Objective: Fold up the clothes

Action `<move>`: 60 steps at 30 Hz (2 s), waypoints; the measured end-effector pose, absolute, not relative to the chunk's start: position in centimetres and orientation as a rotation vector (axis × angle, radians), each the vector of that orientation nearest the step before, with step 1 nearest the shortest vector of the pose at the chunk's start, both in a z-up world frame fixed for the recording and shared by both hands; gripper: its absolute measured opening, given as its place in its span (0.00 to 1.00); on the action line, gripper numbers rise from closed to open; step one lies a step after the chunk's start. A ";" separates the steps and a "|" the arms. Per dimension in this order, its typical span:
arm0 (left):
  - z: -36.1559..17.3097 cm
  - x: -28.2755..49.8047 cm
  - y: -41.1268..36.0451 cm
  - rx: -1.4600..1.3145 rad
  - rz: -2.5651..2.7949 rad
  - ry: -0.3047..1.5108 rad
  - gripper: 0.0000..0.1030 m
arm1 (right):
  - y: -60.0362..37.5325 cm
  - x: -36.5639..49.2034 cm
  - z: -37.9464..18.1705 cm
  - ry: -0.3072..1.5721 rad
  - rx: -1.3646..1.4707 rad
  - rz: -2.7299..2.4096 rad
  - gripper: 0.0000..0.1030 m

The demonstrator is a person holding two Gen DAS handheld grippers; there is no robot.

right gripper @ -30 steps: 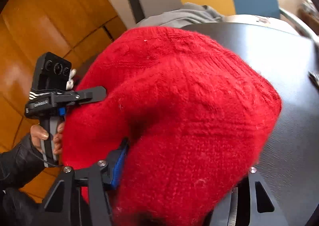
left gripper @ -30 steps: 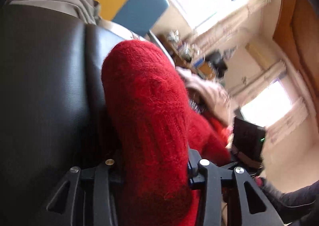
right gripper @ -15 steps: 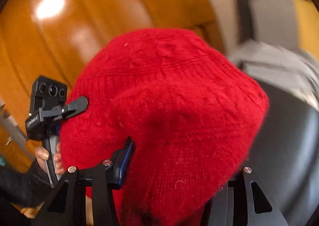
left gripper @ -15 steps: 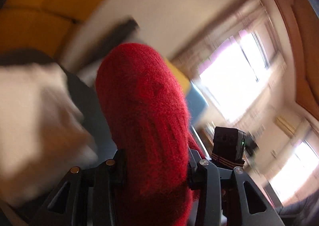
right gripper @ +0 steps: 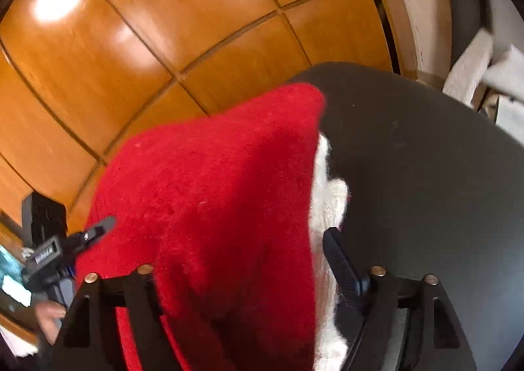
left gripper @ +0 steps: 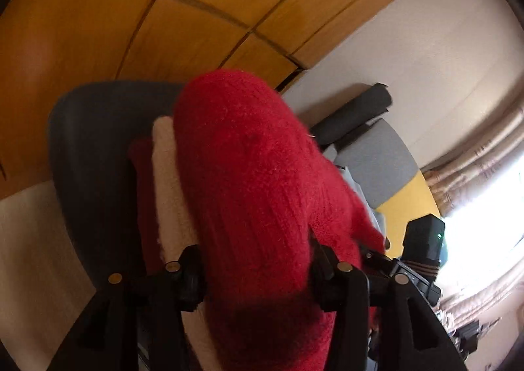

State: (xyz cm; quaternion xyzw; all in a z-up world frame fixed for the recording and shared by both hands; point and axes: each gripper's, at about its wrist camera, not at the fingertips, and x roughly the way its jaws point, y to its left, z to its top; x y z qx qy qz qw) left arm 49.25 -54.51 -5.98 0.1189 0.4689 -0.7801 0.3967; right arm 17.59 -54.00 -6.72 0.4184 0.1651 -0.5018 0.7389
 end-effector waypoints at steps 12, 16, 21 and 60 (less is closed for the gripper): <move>0.7 46.4 -55.3 0.260 -2.048 0.829 0.56 | -48.1 25.9 3.4 0.586 0.306 -1.128 0.77; -3.5 42.0 -59.5 0.454 -2.046 0.954 0.48 | -51.6 25.4 -2.0 0.619 0.522 -1.087 0.77; -4.3 39.4 -60.8 0.498 -2.051 0.882 0.27 | -50.7 21.3 -6.3 0.403 0.654 -1.132 0.79; 6.3 42.9 -31.0 0.506 -1.691 0.404 0.50 | -27.1 28.6 4.0 0.341 0.440 -1.405 1.00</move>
